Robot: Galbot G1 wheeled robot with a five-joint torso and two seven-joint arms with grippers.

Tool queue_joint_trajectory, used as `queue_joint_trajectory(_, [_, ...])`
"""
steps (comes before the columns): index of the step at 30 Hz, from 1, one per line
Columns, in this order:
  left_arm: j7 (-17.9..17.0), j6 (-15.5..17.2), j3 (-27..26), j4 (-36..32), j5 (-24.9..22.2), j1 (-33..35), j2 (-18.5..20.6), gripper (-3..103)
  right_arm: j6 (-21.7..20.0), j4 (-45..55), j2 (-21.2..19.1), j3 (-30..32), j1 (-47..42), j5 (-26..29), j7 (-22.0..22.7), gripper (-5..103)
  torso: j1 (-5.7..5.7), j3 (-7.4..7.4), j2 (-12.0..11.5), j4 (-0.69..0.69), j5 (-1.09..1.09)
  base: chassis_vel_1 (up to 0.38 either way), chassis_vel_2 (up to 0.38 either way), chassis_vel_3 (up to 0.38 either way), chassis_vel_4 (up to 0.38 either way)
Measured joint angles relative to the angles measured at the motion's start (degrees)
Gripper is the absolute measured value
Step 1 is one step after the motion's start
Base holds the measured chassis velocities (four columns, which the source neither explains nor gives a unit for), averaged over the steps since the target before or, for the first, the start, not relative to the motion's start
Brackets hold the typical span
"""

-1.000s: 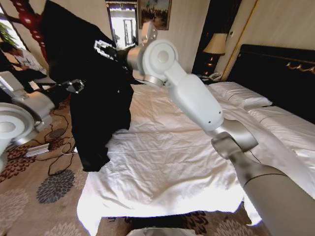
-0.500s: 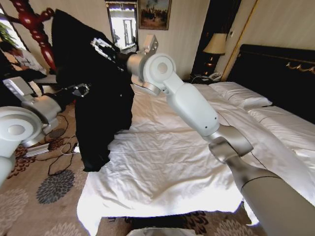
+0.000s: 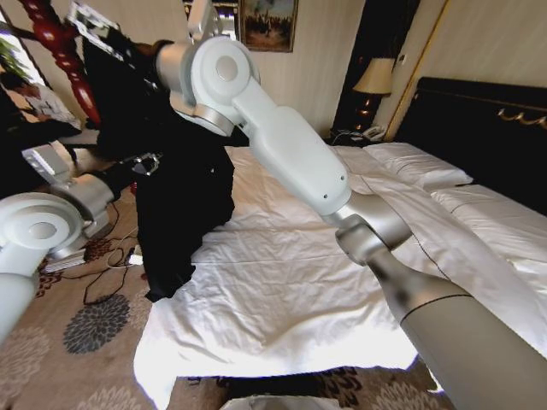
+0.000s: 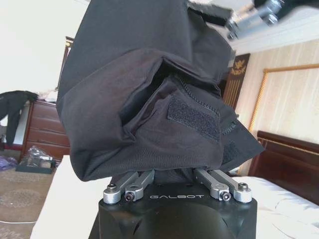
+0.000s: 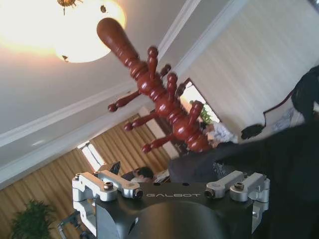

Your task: Pick up the clothes from the bed and hang them on the clothes hanger.

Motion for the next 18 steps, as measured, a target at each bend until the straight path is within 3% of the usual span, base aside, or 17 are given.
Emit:
queue_joint_trajectory(11, [0.1, 0.0, -0.8, -1.3, 0.7, 1.7, -0.1, 19, -0.8, -5.2, -0.1, 1.4, 5.4, -1.9, -0.1, 100, 0.00, 0.00, 0.0, 0.01, 0.02, 0.000, 0.000, 0.000, 0.000])
queue_joint_trajectory(18, [0.0, 0.0, -2.6, 0.4, -0.4, 0.8, 0.3, 19, -2.4, 3.0, -0.2, 0.4, 0.4, 0.6, 10.4, 100, 0.00, 0.00, 0.0, 0.03, 0.01, 0.000, 0.000, 0.000, 0.000])
